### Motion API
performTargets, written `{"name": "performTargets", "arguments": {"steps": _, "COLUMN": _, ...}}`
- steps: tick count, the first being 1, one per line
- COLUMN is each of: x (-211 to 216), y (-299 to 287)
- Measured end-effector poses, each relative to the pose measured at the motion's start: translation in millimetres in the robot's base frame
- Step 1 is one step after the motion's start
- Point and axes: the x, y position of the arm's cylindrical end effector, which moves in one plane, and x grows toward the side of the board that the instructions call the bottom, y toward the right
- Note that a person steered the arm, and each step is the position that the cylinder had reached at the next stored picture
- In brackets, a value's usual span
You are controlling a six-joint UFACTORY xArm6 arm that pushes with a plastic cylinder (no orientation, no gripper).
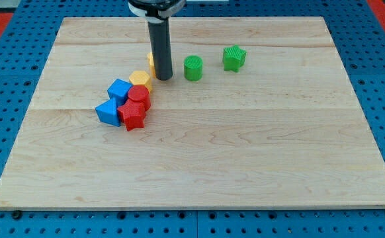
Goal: Push the green circle to the bottom of the green star
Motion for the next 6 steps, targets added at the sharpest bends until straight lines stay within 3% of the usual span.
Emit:
{"name": "performTargets", "arguments": {"steps": 1, "x": -33.3, "y": 4.4}}
{"name": "performTargets", "arguments": {"steps": 3, "x": -16.1, "y": 71.1}}
{"name": "performTargets", "arguments": {"steps": 5, "x": -14.0, "y": 24.6}}
{"name": "performTargets", "arguments": {"steps": 6, "x": 11.6, "y": 23.0}}
